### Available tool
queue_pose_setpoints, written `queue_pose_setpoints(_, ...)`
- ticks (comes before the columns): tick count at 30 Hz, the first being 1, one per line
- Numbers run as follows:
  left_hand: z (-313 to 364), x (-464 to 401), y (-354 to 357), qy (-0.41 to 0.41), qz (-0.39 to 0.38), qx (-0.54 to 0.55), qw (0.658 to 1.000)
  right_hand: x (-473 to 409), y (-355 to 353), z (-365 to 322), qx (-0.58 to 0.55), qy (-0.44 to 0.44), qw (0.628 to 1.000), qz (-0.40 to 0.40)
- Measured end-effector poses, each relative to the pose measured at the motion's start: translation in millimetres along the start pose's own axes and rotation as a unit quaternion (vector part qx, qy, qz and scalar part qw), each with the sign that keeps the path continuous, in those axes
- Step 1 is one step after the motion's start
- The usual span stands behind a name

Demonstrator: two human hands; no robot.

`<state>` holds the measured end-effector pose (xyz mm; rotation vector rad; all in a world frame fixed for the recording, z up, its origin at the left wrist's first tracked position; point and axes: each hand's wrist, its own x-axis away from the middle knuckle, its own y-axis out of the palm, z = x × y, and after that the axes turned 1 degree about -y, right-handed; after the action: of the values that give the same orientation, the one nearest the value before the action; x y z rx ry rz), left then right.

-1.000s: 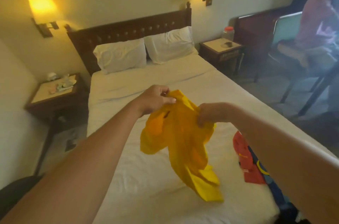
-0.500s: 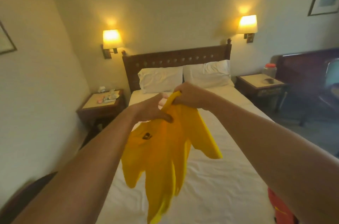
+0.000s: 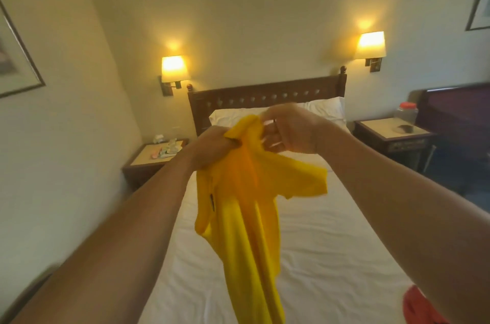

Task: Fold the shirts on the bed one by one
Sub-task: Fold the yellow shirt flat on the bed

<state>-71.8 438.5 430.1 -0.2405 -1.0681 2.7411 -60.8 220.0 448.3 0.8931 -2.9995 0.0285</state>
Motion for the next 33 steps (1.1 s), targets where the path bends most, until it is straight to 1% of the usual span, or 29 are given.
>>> queue_pose_setpoints(1, 7, -2, -2, 0.018, 0.022, 0.017, 0.999, 4, -4, -3, -0.089, -0.033, 0.995, -0.027)
queue_pose_setpoints(2, 15, -4, -3, 0.028, 0.048, 0.035, 0.998, 4, -8, 0, -0.129, -0.060, 0.990, -0.022)
queue_pose_setpoints(3, 23, -7, -6, 0.021, 0.073, 0.051, 0.996, 2, -10, 7, -0.116, -0.082, 0.990, 0.015)
queue_pose_setpoints(4, 31, -9, -9, 0.006, 0.091, 0.064, 0.994, 0, -13, 18, -0.050, -0.094, 0.992, 0.071)
queue_pose_setpoints(5, 36, -11, -14, -0.002, 0.099, 0.072, 0.992, -3, -15, 30, 0.032, -0.088, 0.990, 0.105)
queue_pose_setpoints(6, 40, -15, -19, 0.006, 0.099, 0.075, 0.992, -5, -16, 43, 0.107, -0.059, 0.987, 0.104)
queue_pose_setpoints(7, 44, -18, -24, 0.021, 0.095, 0.073, 0.993, -5, -15, 54, 0.147, -0.015, 0.987, 0.070)
queue_pose_setpoints(8, 48, -19, -29, 0.034, 0.093, 0.068, 0.993, -3, -12, 64, 0.162, 0.028, 0.986, 0.021)
queue_pose_setpoints(9, 51, -20, -33, 0.039, 0.095, 0.063, 0.993, -3, -7, 74, 0.160, 0.052, 0.986, -0.018)
queue_pose_setpoints(10, 53, -21, -36, 0.040, 0.103, 0.058, 0.992, -4, -1, 81, 0.158, 0.061, 0.984, -0.049)
queue_pose_setpoints(11, 54, -23, -38, 0.038, 0.113, 0.056, 0.991, -8, 5, 90, 0.161, 0.053, 0.984, -0.059)
queue_pose_setpoints(12, 56, -24, -40, 0.038, 0.121, 0.058, 0.990, -16, 6, 101, 0.177, 0.039, 0.983, -0.041)
queue_pose_setpoints(14, 54, -27, -47, 0.040, 0.126, 0.071, 0.989, -30, 7, 116, 0.221, 0.012, 0.974, 0.040)
queue_pose_setpoints(16, 50, -23, -54, 0.045, 0.117, 0.100, 0.987, -34, 7, 120, 0.225, -0.009, 0.967, 0.122)
queue_pose_setpoints(17, 47, -21, -59, 0.046, 0.112, 0.113, 0.986, -33, 8, 117, 0.212, -0.017, 0.965, 0.153)
queue_pose_setpoints(19, 36, -18, -68, 0.035, 0.113, 0.128, 0.985, -32, 6, 110, 0.142, -0.024, 0.969, 0.201)
queue_pose_setpoints(21, 19, -17, -76, 0.002, 0.116, 0.127, 0.985, -32, 1, 99, 0.089, -0.036, 0.966, 0.241)
queue_pose_setpoints(23, 1, -14, -82, -0.028, 0.108, 0.112, 0.987, -34, -4, 87, 0.110, -0.071, 0.957, 0.257)
queue_pose_setpoints(25, -15, -10, -84, -0.036, 0.096, 0.093, 0.990, -36, -3, 72, 0.135, -0.099, 0.951, 0.261)
queue_pose_setpoints(27, -29, -8, -85, -0.043, 0.092, 0.050, 0.994, -40, -1, 59, 0.172, -0.115, 0.940, 0.273)
queue_pose_setpoints(28, -34, -8, -85, -0.056, 0.078, 0.009, 0.995, -42, 0, 53, 0.197, -0.125, 0.931, 0.280)
queue_pose_setpoints(29, -37, -8, -85, -0.081, 0.046, -0.042, 0.995, -44, 1, 47, 0.221, -0.138, 0.923, 0.284)
queue_pose_setpoints(30, -38, -8, -86, -0.118, -0.004, -0.102, 0.988, -44, 2, 41, 0.245, -0.152, 0.915, 0.282)
queue_pose_setpoints(31, -37, -6, -86, -0.158, -0.066, -0.158, 0.973, -45, 3, 37, 0.273, -0.162, 0.906, 0.280)
queue_pose_setpoints(32, -36, -6, -86, -0.195, -0.122, -0.191, 0.954, -45, 4, 33, 0.303, -0.169, 0.895, 0.280)
queue_pose_setpoints(33, -33, -5, -84, -0.219, -0.161, -0.200, 0.941, -45, 6, 30, 0.335, -0.177, 0.881, 0.283)
